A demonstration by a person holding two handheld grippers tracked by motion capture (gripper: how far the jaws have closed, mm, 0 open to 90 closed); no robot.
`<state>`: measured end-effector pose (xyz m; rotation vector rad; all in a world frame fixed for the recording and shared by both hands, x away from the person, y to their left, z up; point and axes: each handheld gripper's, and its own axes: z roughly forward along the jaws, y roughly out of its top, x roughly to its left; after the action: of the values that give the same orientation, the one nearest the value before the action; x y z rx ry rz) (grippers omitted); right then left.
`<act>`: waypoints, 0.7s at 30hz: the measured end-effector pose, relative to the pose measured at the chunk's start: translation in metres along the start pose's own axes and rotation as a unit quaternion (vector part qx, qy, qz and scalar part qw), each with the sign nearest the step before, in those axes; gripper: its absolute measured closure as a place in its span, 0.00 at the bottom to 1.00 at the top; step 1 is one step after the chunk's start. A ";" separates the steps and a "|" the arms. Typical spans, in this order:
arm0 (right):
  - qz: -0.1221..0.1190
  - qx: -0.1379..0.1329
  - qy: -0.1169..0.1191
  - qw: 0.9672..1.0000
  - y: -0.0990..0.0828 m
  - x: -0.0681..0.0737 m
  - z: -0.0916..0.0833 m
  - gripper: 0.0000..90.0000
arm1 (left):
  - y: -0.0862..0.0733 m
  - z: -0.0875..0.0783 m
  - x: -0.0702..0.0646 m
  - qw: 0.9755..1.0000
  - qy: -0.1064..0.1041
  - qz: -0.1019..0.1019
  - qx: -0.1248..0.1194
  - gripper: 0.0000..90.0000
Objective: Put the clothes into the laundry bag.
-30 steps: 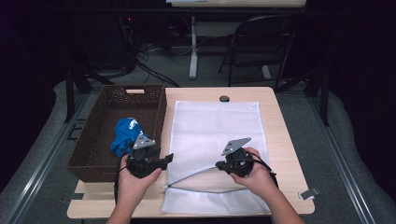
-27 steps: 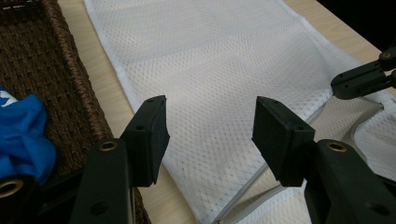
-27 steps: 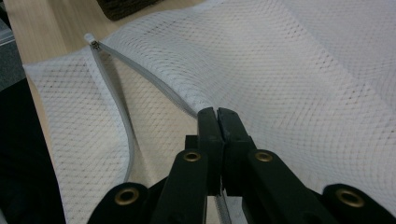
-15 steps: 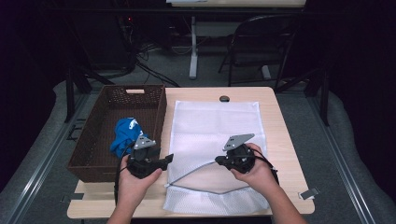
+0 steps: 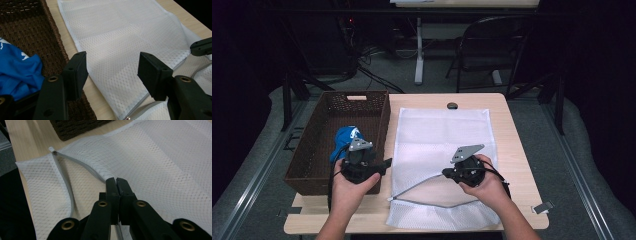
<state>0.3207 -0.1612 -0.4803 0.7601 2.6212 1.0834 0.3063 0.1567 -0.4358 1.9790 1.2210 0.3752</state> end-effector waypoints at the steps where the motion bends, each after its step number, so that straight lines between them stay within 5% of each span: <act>1: 0.001 0.000 0.001 1.000 0.000 0.000 0.000 0.99 | 0.002 -0.001 0.002 1.000 0.002 0.001 0.001 0.43; 9: 0.001 -0.003 0.005 1.000 -0.001 -0.001 0.000 0.99 | 0.016 -0.004 0.015 0.999 0.031 -0.012 0.012 0.34; 16: 0.004 0.001 0.007 1.000 -0.003 -0.001 0.002 0.99 | 0.028 0.002 0.043 0.998 0.043 -0.036 0.029 0.29; 21: 0.005 -0.001 0.005 1.000 -0.004 -0.001 0.002 0.99 | 0.038 0.007 0.062 0.995 0.083 -0.038 0.043 0.29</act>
<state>0.3206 -0.1628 -0.4840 0.7713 2.6264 1.0960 0.3652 0.1968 -0.4207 1.9981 1.4356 0.4637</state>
